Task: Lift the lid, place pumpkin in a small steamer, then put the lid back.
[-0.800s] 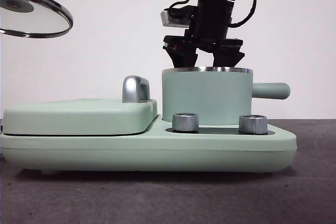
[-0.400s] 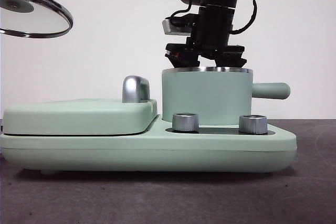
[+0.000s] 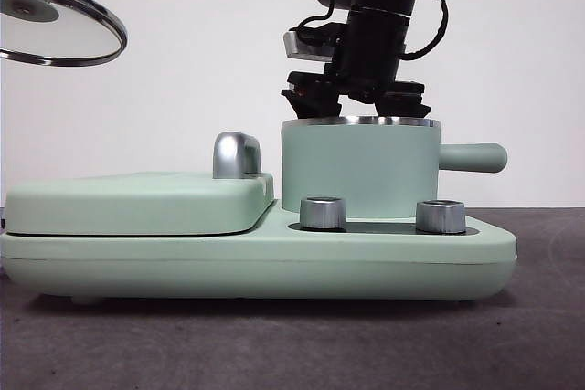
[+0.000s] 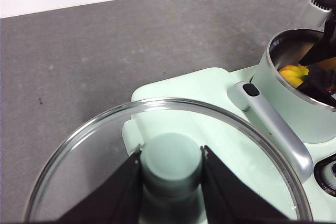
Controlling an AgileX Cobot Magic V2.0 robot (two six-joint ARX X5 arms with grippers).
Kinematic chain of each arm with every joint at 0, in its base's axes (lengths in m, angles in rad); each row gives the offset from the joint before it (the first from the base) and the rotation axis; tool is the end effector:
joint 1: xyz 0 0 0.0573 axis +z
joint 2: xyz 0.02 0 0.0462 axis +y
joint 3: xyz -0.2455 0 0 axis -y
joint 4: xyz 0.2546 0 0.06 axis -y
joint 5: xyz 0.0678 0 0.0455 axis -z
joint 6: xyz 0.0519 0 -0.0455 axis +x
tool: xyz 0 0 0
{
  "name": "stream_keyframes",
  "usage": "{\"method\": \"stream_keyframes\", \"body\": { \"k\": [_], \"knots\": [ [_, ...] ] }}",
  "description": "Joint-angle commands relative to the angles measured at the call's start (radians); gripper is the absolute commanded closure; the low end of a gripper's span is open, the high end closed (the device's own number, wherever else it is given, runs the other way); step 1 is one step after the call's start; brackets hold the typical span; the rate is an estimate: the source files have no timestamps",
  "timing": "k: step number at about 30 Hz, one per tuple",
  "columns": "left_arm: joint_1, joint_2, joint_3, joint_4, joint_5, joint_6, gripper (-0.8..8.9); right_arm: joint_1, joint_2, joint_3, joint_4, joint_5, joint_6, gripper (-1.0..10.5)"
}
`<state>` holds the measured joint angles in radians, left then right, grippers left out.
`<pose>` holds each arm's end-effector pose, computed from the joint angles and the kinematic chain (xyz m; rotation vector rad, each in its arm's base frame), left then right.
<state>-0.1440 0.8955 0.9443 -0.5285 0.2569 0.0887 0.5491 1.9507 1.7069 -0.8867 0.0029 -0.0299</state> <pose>0.2184 -0.0450 0.3130 0.0586 0.4643 -0.4142 0.3614 0.2210 0.2200 -0.3378 1.0936 0.5030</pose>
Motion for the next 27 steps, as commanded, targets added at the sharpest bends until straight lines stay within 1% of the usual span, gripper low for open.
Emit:
{"method": "stream_keyframes", "body": {
  "k": [1,4,6,10,11,13,16,19,23,27],
  "knots": [
    [0.001,0.001,0.014,0.027,0.002,-0.003,8.03,0.011,0.003,0.02,-0.003,0.001,-0.014,4.7],
    [0.001,0.001,0.014,0.027,0.002,-0.003,8.03,0.011,-0.067,0.03,-0.011,-0.005,-0.014,4.7],
    [0.001,0.001,0.014,0.026,0.002,-0.003,8.03,0.01,-0.129,0.031,-0.05,-0.004,-0.01,5.0],
    [0.001,0.001,0.014,0.025,0.002,-0.003,8.03,-0.005,-0.27,0.023,-0.049,-0.002,-0.011,5.0],
    [0.001,0.001,0.014,0.024,0.002,-0.003,8.03,-0.013,-0.311,0.0,-0.047,-0.002,-0.01,5.2],
    [0.001,0.001,0.014,0.024,0.002,-0.003,8.03,-0.035,-0.414,-0.116,-0.003,-0.002,-0.01,5.4],
    [0.0,0.001,0.014,0.024,0.002,-0.003,8.03,-0.065,-0.597,-0.372,0.094,-0.003,-0.002,5.4],
    [-0.001,0.001,0.014,0.024,0.003,-0.004,8.03,-0.07,-0.769,-0.56,0.149,-0.002,0.0,5.4],
    [-0.006,0.001,0.014,0.026,0.013,-0.004,8.03,-0.069,-0.914,-0.674,0.186,-0.002,0.011,5.4],
    [-0.03,0.001,0.014,0.027,0.054,-0.003,8.03,-0.069,-1.065,-0.768,0.212,-0.002,0.03,5.4]
  ]
}}
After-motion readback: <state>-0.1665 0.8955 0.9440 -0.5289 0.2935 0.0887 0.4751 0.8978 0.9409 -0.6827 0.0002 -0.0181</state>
